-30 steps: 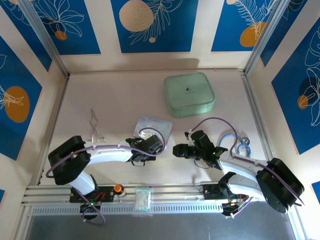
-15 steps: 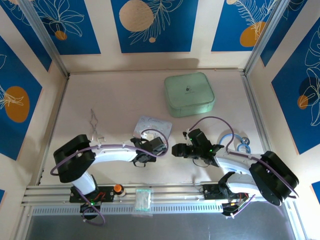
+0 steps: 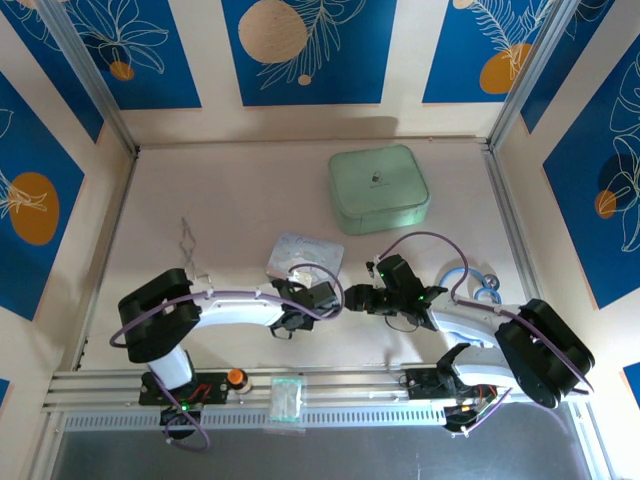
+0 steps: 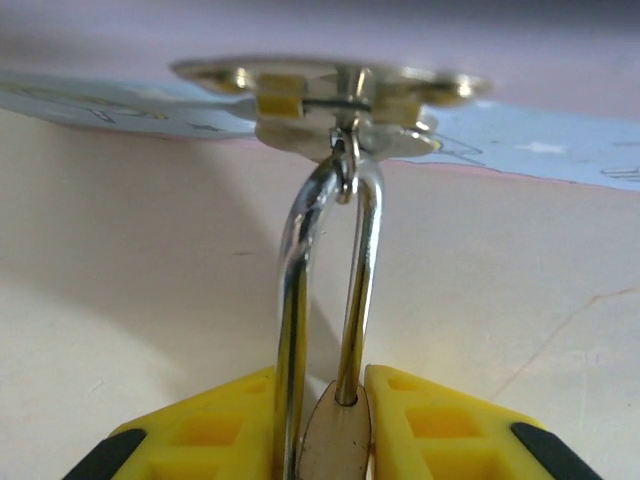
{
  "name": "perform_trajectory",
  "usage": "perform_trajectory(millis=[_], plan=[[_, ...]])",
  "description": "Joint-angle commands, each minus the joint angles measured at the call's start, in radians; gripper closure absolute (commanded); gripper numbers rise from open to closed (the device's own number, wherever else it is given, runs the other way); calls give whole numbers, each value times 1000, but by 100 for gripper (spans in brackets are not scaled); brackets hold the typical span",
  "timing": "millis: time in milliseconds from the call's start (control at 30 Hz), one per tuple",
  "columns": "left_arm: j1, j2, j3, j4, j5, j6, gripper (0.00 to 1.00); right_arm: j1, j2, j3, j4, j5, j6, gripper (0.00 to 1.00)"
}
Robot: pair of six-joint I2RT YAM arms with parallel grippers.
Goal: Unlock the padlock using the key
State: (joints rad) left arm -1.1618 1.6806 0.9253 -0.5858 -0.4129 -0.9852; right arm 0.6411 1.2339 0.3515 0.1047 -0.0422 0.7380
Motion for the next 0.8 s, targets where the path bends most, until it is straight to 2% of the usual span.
perform_trajectory(millis=[0, 133, 533, 767], plan=[[-28, 20, 40, -89, -41, -3, 75, 3, 18, 11, 36, -24, 6, 40], [-41, 24, 41, -74, -27, -4, 74, 5, 19, 4, 43, -19, 9, 41], [-91, 42, 92, -168, -68, -36, 72, 9, 15, -4, 41, -18, 11, 41], [-111, 59, 116, -195, -89, -38, 75, 12, 11, -14, 46, -17, 13, 41]])
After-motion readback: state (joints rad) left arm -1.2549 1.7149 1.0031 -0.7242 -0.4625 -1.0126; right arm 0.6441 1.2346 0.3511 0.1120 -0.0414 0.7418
